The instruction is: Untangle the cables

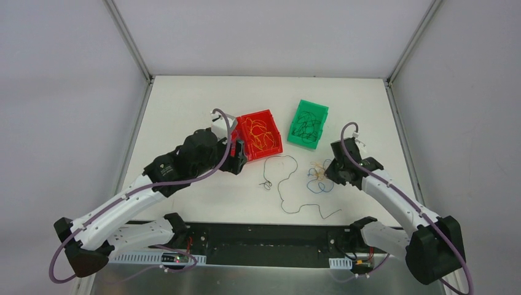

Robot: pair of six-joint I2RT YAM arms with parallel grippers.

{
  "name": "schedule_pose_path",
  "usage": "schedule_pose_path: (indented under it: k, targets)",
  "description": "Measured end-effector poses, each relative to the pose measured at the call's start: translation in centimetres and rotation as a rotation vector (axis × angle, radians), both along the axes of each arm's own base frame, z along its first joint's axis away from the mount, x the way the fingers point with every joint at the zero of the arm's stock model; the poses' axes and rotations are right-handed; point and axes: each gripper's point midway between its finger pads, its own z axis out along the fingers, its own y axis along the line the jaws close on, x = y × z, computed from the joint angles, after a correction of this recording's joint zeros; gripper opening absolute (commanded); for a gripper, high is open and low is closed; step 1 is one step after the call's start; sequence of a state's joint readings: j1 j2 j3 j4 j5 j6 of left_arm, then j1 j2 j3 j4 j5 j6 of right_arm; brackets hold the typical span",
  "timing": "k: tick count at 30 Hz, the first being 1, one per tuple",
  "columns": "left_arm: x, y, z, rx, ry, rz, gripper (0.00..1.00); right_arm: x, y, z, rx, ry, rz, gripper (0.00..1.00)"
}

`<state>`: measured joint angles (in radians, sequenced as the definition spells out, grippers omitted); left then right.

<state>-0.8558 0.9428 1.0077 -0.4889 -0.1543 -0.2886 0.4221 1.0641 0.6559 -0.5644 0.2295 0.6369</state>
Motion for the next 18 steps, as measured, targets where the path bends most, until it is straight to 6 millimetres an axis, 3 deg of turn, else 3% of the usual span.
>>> schedule_pose_path:
  k: [4,7,8,10,11,14,18]
  targets:
    - [-0.4,1.0,0.4,-0.039,-0.036,0.024,0.72,0.2,1.6,0.5,0.067,-0.015,0.039,0.00]
    - [-0.5,1.0,0.2,-0.054,-0.044,0.027,0.71,0.2,3.3,2.3,0.130,-0.043,0.085,0.00]
    - [-0.4,0.9,0.0,-0.056,-0.042,0.026,0.71,0.4,3.8,3.5,0.154,-0.066,0.098,0.10]
    - [-0.5,0.7,-0.6,-0.054,-0.032,0.020,0.71,0.9,4.5,5.8,0.186,-0.110,0.114,0.54]
    - [-0.5,0.7,-0.8,-0.054,-0.029,0.019,0.71,1.3,4.7,7.1,0.197,-0.137,0.116,0.63]
    - [-0.5,0.1,-1.0,-0.078,-0.023,0.009,0.70,2.1,4.3,9.6,0.183,-0.201,0.117,0.65]
    - [-0.7,-1.1,-1.1,-0.130,-0.006,-0.023,0.69,1.9,3.1,8.8,0.105,-0.174,0.106,0.64]
